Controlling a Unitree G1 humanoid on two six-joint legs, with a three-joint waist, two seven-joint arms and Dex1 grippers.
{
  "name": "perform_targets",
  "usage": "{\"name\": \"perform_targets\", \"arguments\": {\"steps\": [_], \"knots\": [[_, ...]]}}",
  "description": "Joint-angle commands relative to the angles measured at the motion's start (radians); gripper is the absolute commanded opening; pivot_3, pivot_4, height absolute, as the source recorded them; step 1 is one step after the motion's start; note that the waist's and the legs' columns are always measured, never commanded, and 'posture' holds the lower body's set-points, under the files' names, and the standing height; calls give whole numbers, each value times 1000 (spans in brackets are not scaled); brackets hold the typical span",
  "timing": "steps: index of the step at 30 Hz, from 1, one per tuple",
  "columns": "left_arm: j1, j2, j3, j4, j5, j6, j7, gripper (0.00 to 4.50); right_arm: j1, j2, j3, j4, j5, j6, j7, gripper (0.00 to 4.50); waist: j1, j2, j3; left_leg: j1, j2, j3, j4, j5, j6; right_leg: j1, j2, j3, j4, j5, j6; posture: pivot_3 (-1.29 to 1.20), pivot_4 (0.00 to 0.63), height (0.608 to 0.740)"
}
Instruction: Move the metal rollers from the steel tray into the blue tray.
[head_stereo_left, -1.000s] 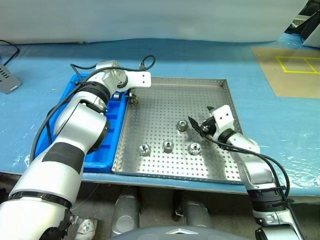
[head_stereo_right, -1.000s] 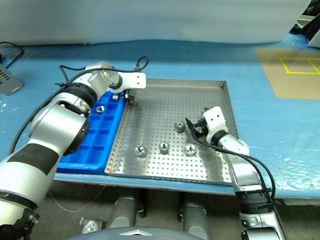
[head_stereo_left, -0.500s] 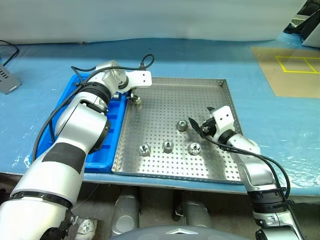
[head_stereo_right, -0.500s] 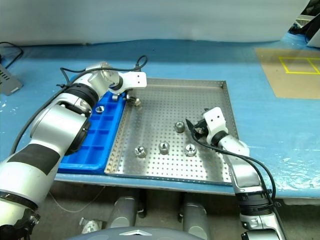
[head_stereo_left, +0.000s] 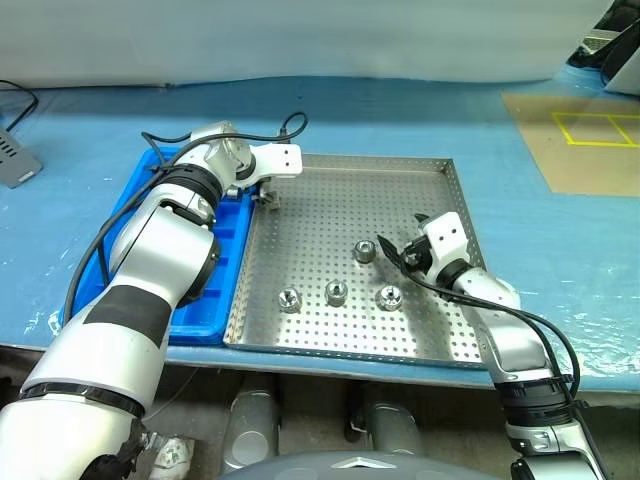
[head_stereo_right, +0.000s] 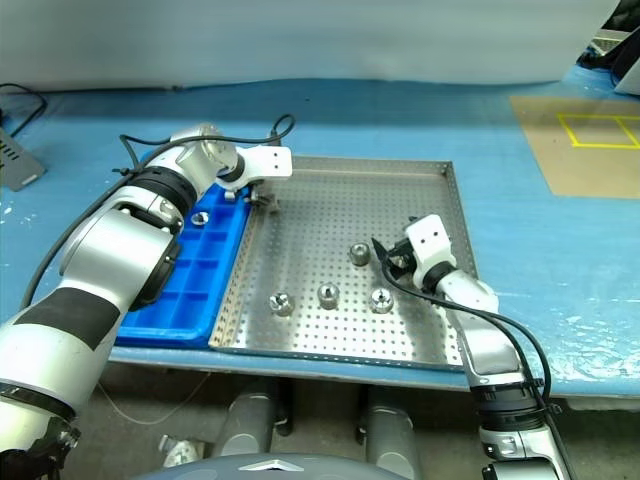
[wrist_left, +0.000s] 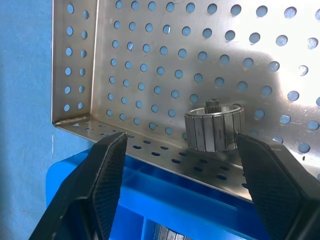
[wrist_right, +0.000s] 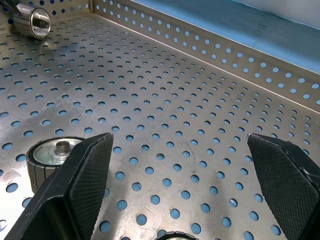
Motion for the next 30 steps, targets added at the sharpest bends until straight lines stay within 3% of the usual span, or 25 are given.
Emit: {"name": "perform_targets", "arguments": {"steps": [1, 14, 17, 26, 30], "knots": [[-4, 3, -1, -4, 5, 14, 6, 3642, -1, 4, -1, -29, -4, -22, -5, 4500, 0, 0, 0, 0, 0, 0, 0, 0, 0, 0, 0, 0, 0, 0, 0, -107, 150, 740], [54, -18, 16, -3, -4, 44, 29, 3642, -1, 9, -6, -41, -8, -17, -7, 4500, -1, 0, 0, 0, 0, 0, 0, 0, 1, 0, 0, 0, -1, 0, 0, -114, 150, 740], [53, -26, 38, -4, -22, 53, 89, 3085, -1, 10, -5, -42, -8, -17, -8, 4500, -1, 0, 0, 0, 0, 0, 0, 1, 1, 0, 0, 0, -1, 0, 0, -116, 150, 740], [47, -24, 38, -5, -20, 41, 46, 50, 1, 10, -8, -42, -11, -20, -11, 4500, -1, 0, 0, 0, 0, 0, -1, 1, 2, 0, 0, 0, -1, 0, 0, -122, 150, 740], [37, -36, 105, -11, -82, 50, 88, 50, 2, 13, -9, -42, -9, -21, -14, 4500, -2, 0, 0, 0, 0, 0, -1, 1, 2, 0, 0, 0, -1, 0, 0, -114, 150, 740]]}}
